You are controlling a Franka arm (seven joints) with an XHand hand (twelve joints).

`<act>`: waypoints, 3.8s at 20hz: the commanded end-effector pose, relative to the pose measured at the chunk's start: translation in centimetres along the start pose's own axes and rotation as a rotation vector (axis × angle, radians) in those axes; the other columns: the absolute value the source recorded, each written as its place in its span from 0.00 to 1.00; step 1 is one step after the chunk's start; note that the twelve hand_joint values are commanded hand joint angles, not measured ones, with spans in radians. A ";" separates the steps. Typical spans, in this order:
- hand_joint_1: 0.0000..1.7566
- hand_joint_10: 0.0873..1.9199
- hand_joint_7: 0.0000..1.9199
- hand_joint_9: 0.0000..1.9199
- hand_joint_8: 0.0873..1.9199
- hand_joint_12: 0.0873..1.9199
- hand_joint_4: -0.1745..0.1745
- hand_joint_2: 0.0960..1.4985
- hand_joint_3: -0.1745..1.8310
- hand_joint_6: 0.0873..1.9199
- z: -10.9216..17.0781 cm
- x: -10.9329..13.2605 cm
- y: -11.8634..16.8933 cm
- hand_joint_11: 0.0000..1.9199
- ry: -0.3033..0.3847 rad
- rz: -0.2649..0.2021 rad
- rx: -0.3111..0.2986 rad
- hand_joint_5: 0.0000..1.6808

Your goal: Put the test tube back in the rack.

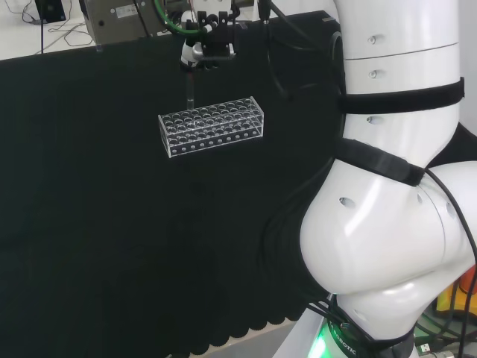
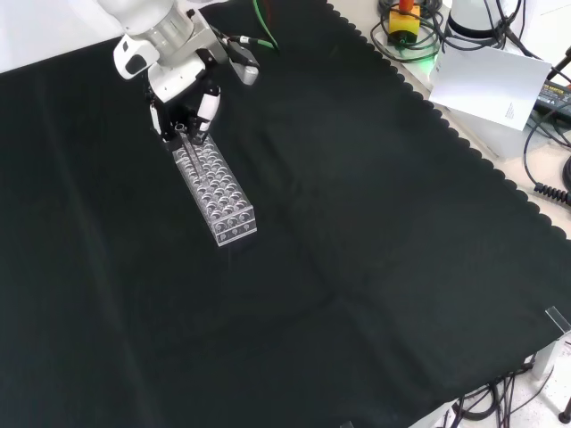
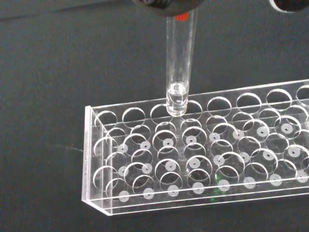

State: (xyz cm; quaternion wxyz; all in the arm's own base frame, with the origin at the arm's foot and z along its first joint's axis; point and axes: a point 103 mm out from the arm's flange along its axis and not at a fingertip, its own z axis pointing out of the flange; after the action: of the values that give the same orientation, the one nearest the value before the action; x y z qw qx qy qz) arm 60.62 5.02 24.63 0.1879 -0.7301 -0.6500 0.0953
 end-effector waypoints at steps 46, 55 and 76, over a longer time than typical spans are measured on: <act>0.70 0.16 0.87 0.87 0.28 0.38 0.00 0.68 0.00 0.12 1.8 -1.5 2.4 0.71 0.014 0.007 0.033 0.83; 0.70 0.16 0.87 0.87 0.29 0.38 0.00 0.68 0.00 0.12 2.9 -1.1 2.8 0.71 0.018 -0.004 0.056 0.83; 0.70 0.16 0.87 0.87 0.29 0.38 0.00 0.68 0.00 0.12 6.3 -1.4 3.3 0.71 0.039 -0.006 0.114 0.83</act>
State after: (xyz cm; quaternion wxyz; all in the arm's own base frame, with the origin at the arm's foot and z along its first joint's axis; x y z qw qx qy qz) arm 61.17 4.23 17.94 0.2365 -0.7197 -0.6422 0.1167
